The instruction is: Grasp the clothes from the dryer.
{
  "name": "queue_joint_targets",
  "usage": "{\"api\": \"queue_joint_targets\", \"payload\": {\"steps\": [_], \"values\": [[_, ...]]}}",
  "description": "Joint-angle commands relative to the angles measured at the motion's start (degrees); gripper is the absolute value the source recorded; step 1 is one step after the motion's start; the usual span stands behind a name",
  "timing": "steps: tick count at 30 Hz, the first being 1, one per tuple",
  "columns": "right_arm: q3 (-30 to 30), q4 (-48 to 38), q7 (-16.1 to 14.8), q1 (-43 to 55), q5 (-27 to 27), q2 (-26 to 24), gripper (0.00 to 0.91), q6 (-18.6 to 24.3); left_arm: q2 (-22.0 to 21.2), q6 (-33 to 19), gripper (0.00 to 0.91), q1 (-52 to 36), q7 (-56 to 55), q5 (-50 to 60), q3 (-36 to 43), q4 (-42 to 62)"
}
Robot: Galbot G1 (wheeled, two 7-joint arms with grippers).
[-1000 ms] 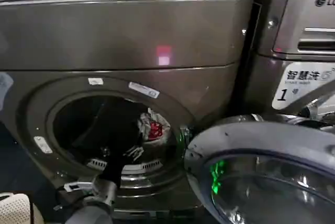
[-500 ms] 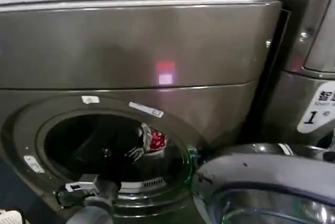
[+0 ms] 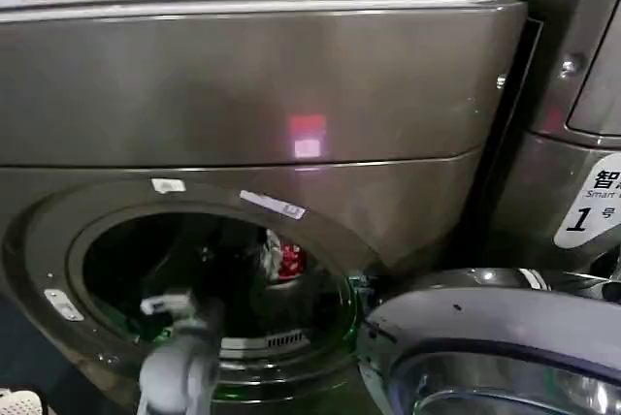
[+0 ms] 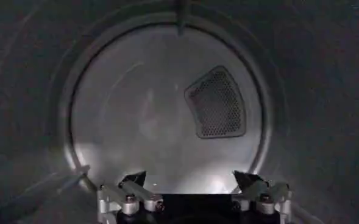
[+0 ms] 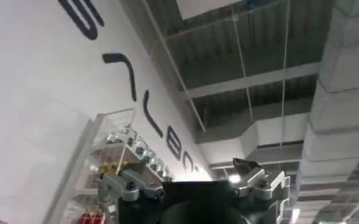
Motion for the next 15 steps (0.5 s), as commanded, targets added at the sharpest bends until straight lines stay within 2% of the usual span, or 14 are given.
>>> {"api": "queue_joint_targets", "payload": {"steps": [1, 5, 9, 12, 15], "values": [[0.4, 0.2, -0.1, 0.0, -0.1, 0.1, 0.907, 0.0, 3.0, -7.4, 0.907, -18.6, 21.5, 7.7, 8.1, 28.3], [0.5, 0.1, -0.2, 0.0, -0.2, 0.2, 0.907, 0.1, 5.3, -14.1, 0.907, -26.0, 32.9, 16.8, 15.9, 40.9], [-0.7, 0.9, -0.3, 0.7, -0.3, 0.3, 0.907, 0.1, 7.9, -20.7, 0.907, -29.7, 38.8, 23.7, 25.4, 45.5], [-1.2, 1.4, -0.3, 0.9, -0.3, 0.5, 0.907, 0.1, 7.9, -21.9, 0.907, -31.9, 41.3, 33.1, 30.6, 49.3], [-0.7, 0.9, -0.4, 0.6, -0.4, 0.9, 0.907, 0.3, 6.1, -22.0, 0.907, -34.3, 41.9, 40.6, 31.6, 53.3]]}}
